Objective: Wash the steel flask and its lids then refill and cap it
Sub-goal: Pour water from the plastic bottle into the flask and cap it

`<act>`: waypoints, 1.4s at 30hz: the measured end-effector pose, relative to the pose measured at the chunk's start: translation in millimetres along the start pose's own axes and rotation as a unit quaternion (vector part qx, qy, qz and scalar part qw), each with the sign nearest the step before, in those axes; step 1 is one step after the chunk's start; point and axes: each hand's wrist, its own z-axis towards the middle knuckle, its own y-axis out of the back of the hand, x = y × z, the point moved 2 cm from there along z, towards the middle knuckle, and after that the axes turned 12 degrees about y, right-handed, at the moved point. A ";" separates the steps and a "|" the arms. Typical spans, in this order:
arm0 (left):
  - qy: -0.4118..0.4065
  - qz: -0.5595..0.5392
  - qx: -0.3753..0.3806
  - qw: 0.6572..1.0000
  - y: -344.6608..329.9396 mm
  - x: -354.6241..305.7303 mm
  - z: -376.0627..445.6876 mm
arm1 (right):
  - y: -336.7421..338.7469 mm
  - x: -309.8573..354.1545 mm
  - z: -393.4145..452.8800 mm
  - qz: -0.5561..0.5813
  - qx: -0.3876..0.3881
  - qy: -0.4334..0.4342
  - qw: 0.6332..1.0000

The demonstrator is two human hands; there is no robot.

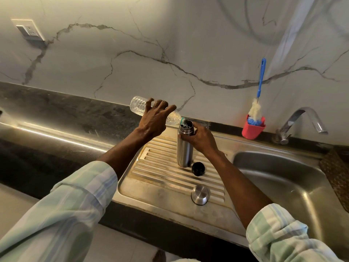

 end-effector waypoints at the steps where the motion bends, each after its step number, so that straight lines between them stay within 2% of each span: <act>1: 0.000 0.001 0.001 1.000 0.2 -0.1 -0.1 | -0.1 -0.2 -0.2 -0.001 0.000 0.000 1.000; 42: -0.013 0.016 -0.016 1.000 3.1 -1.8 3.2 | -0.8 -0.8 -0.5 0.001 0.001 0.008 1.000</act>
